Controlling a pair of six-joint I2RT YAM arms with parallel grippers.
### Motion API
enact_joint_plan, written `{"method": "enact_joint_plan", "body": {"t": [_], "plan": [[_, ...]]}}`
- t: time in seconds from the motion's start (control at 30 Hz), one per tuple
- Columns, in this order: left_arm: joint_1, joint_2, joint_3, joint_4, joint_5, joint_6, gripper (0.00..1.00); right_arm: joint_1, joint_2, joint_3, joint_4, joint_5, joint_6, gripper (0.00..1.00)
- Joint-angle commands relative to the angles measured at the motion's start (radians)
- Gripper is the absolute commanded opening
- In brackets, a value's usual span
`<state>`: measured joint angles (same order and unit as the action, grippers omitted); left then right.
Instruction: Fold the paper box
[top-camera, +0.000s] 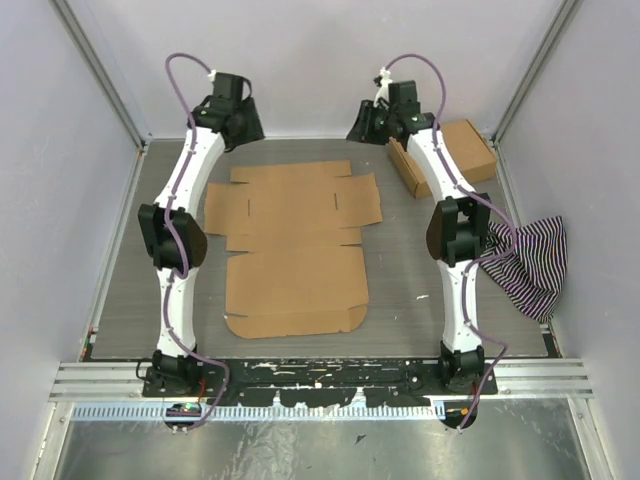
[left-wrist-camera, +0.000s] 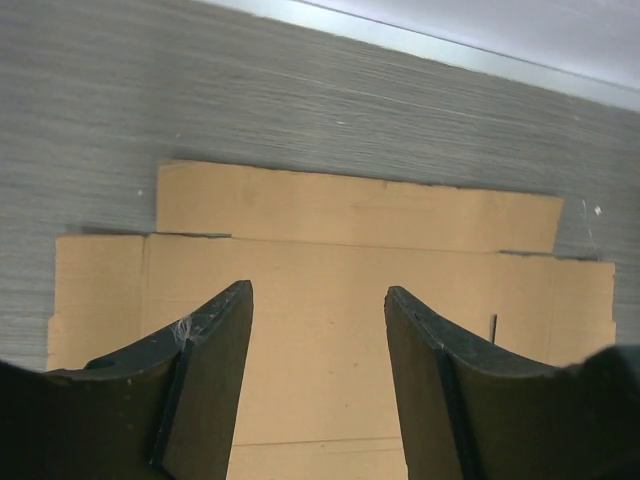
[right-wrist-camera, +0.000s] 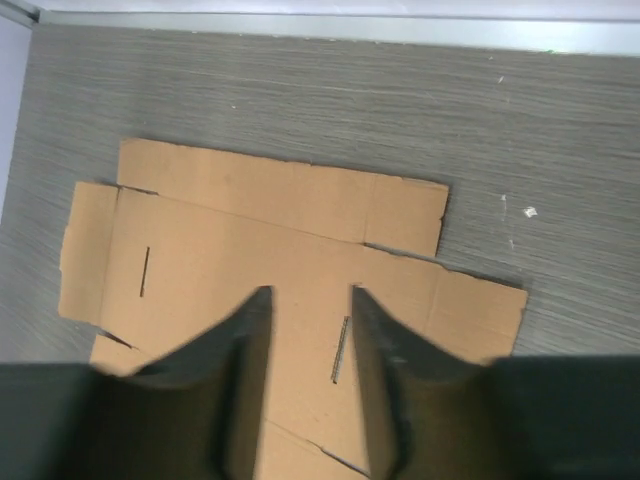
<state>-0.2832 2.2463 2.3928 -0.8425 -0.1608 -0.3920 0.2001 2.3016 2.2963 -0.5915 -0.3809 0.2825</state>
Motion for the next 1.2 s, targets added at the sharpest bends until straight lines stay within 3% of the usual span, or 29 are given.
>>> {"method": "enact_joint_plan", "body": {"t": [0.0, 0.1, 0.17, 0.3, 0.5, 0.7, 1.17], "plan": [[0.097, 0.029, -0.028, 0.013, 0.137, -0.145, 0.61, 0.013, 0.034, -0.009, 0.046, 0.044, -0.024, 0.53], [0.102, 0.094, 0.017, -0.013, 0.122, -0.099, 0.63, 0.016, 0.015, -0.102, 0.152, 0.022, -0.031, 0.64], [0.102, 0.137, 0.062, -0.051, 0.109, -0.069, 0.65, 0.016, 0.039, -0.082, 0.164, 0.013, -0.02, 0.66], [0.108, 0.171, 0.051, -0.078, 0.069, -0.037, 0.68, 0.019, 0.125, 0.005, 0.1, 0.006, -0.02, 0.65], [0.133, 0.191, 0.007, -0.073, 0.053, -0.035, 0.69, 0.042, 0.139, -0.057, 0.07, 0.06, -0.048, 0.63], [0.146, 0.225, 0.008, -0.065, 0.058, -0.036, 0.71, 0.097, 0.118, -0.113, 0.034, 0.212, -0.142, 0.62], [0.183, 0.313, 0.012, -0.013, 0.09, -0.061, 0.73, 0.108, 0.102, -0.212, 0.023, 0.21, -0.175, 0.6]]}}
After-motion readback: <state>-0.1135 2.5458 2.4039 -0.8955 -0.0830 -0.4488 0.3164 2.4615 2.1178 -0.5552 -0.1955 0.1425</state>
